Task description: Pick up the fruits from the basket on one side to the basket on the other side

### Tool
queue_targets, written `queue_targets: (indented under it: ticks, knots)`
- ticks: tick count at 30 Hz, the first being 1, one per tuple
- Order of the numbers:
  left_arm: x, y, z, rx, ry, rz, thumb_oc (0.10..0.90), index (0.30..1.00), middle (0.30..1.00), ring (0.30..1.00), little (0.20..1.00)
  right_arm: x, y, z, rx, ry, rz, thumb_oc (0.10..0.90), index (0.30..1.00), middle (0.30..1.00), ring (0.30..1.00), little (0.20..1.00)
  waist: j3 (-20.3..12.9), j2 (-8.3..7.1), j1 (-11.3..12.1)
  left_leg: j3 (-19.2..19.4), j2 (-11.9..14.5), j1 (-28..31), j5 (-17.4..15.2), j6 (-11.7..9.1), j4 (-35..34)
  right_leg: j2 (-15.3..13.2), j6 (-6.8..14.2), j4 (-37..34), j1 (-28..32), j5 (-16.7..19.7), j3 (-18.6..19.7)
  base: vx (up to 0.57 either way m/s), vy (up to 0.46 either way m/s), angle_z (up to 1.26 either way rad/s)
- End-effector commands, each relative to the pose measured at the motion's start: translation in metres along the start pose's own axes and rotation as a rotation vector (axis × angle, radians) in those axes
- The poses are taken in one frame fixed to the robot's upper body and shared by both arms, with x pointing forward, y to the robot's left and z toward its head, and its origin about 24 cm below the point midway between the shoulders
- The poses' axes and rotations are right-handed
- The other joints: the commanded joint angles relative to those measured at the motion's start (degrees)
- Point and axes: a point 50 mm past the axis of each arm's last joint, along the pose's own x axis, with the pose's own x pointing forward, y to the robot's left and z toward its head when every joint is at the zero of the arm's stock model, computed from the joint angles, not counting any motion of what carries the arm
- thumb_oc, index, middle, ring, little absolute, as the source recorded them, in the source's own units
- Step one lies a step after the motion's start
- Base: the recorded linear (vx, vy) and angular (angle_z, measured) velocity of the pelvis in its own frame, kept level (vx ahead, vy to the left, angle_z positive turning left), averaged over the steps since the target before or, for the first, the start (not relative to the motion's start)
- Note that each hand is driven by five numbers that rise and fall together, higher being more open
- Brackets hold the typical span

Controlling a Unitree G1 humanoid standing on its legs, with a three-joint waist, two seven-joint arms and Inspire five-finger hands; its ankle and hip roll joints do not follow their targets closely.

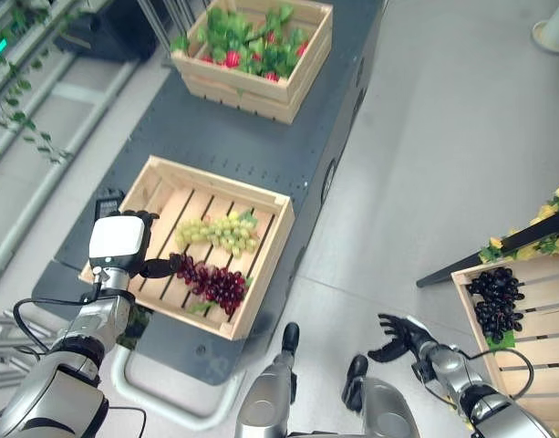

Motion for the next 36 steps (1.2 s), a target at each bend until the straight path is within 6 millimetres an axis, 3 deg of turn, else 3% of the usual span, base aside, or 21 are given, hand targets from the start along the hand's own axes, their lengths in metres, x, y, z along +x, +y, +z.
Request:
queue_targets:
  ticks: [1,4,11,16,21,26,30,36]
  knots:
    - [0.019,0.046,-0.030,-0.010,0.131,0.239,0.800,0.900,0.900,0.900,0.900,-0.002,-0.007,0.010,-0.033,-0.085,-0.048,0.800,0.900,0.900,0.900,0.900,0.5,-0.25,0.2,3.0,-2.1,-2.6,-11.7,1.6,13.2,1.7,-4.9,3.2,-0.9,0.5,0.2,-0.06,0.063,0.07]
    - [0.029,0.060,-0.029,0.004,0.112,0.264,0.800,0.900,0.900,0.900,0.900,0.001,-0.018,0.026,-0.048,-0.114,-0.089,0.800,0.900,0.900,0.900,0.900,2.3,-0.88,0.7,3.7,-2.1,-7.0,-13.4,2.3,18.8,0.4,-5.5,9.0,-5.0,-1.0,0.1,-0.08,0.069,0.09]
    - [0.030,0.068,-0.040,0.110,0.150,0.277,0.800,0.900,0.900,0.900,0.900,0.001,-0.043,0.039,-0.018,-0.110,-0.188,0.800,0.900,0.900,0.900,0.900,2.6,-1.28,1.1,5.3,-1.6,-16.0,-18.2,3.4,30.3,-1.6,-6.5,19.7,-13.6,-4.3,0.9,-0.01,0.088,0.04]
    - [0.035,0.076,-0.035,0.137,0.108,0.295,0.800,0.900,0.900,0.900,0.900,0.004,-0.041,0.052,-0.066,-0.142,-0.158,0.800,0.900,0.900,0.900,0.900,2.6,-1.17,1.5,5.5,-1.5,-20.4,-20.1,3.6,35.1,-2.3,-6.7,24.0,-18.0,-5.5,1.6,0.01,0.047,0.00]
    - [0.047,0.088,-0.024,0.193,0.006,0.278,0.800,0.900,0.900,0.900,0.900,0.007,-0.039,0.071,-0.080,-0.210,-0.170,0.800,0.900,0.900,0.900,0.900,2.6,-1.30,1.5,5.4,-1.5,-23.1,-20.2,3.8,35.8,-2.2,-6.4,25.1,-21.1,-5.3,1.9,-0.01,-0.002,0.05]
    - [0.049,0.080,-0.008,0.267,-0.111,0.209,0.800,0.900,0.900,0.900,0.900,0.007,-0.042,0.087,-0.168,-0.258,-0.136,0.800,0.900,0.900,0.900,0.900,2.6,-0.99,1.4,5.7,-1.0,-24.4,-20.0,3.7,35.6,-1.8,-6.0,24.2,-22.5,-4.6,2.2,-0.03,0.058,0.00]
    - [0.060,0.100,0.005,0.313,-0.228,0.260,0.800,0.900,0.900,0.900,0.900,0.005,-0.050,0.111,-0.189,-0.328,-0.122,0.800,0.900,0.900,0.900,0.900,2.6,-1.60,1.5,5.8,-0.4,-25.9,-19.5,3.5,35.5,-1.8,-5.7,23.9,-23.9,-3.8,1.8,-0.01,0.012,0.00]
    - [0.062,0.116,0.023,0.374,-0.433,0.362,0.800,0.900,0.900,0.900,0.900,0.000,-0.062,0.120,-0.097,-0.406,-0.153,0.800,0.900,0.900,0.900,0.900,2.6,-2.64,1.6,6.1,0.2,-27.0,-19.6,3.6,35.4,-1.7,-5.3,23.6,-25.3,-3.1,1.7,0.00,-0.001,0.02]
